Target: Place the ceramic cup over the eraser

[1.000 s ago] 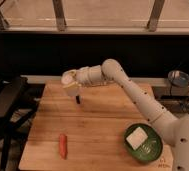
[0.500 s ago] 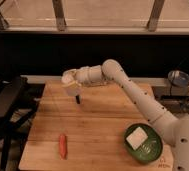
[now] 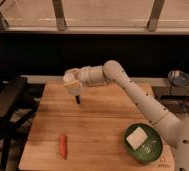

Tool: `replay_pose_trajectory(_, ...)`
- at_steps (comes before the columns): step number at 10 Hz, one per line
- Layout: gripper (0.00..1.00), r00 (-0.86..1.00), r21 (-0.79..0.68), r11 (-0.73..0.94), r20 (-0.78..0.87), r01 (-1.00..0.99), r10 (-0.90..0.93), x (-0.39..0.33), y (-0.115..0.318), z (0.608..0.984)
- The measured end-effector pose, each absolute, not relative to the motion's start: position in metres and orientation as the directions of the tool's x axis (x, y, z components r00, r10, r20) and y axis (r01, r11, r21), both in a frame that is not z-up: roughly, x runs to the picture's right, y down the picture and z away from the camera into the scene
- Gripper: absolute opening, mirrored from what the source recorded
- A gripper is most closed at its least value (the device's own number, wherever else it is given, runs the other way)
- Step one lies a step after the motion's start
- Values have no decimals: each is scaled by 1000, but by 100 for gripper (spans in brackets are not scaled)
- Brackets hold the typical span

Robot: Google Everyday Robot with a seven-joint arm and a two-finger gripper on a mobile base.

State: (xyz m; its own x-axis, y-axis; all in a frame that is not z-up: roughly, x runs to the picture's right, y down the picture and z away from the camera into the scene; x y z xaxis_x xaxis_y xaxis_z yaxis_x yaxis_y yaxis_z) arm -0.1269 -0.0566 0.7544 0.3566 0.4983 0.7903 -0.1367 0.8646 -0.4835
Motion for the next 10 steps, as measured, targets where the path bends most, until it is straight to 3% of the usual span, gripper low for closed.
replay_pose_trajectory(5, 75, 357, -491, 849, 771, -194, 527, -122, -63, 767)
replay_pose_trajectory(7, 80, 358, -496, 843, 763, -210, 538, -119, -62, 771)
replay_pose_trajectory(10, 78, 358, -499, 838, 758, -222, 546, -113, -62, 775)
